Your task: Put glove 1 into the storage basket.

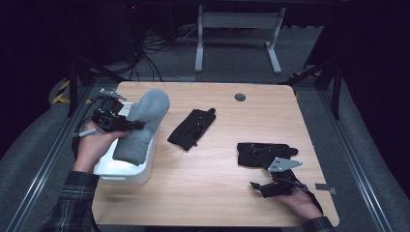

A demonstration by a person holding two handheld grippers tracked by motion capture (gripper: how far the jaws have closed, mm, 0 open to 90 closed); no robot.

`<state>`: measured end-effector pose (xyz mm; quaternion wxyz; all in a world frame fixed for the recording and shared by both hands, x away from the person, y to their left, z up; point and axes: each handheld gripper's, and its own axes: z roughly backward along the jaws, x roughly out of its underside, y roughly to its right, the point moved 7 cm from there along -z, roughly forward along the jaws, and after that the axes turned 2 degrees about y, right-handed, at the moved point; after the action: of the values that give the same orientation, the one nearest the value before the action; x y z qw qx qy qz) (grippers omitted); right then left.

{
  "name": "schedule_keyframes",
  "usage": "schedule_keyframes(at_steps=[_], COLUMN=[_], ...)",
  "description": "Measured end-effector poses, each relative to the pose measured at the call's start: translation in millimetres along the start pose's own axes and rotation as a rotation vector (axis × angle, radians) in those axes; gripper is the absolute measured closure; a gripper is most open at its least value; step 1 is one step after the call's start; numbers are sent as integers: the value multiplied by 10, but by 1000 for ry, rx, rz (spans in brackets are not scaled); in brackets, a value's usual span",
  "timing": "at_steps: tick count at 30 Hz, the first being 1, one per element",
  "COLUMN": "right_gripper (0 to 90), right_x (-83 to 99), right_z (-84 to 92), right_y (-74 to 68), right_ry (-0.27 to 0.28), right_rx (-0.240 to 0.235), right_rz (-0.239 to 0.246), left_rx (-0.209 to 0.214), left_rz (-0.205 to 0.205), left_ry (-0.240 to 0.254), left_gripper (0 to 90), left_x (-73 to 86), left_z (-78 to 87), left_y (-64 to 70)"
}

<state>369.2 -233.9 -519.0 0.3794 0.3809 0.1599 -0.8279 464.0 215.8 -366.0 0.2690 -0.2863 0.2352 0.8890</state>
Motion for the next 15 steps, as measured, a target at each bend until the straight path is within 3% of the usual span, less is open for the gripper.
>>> schedule_keyframes(at_steps=[8,15], right_gripper=[145,145], right_x=[0,0], right_z=[0,0], right_y=[0,-1], right_ry=[0,-1], right_rx=[0,0], right_rz=[0,-1], left_rx=[-7,-23], left_rz=[97,158], left_ry=[-32,-101], left_gripper=[647,645], left_x=[244,462], left_z=[-139,-374], left_y=[-295,-506])
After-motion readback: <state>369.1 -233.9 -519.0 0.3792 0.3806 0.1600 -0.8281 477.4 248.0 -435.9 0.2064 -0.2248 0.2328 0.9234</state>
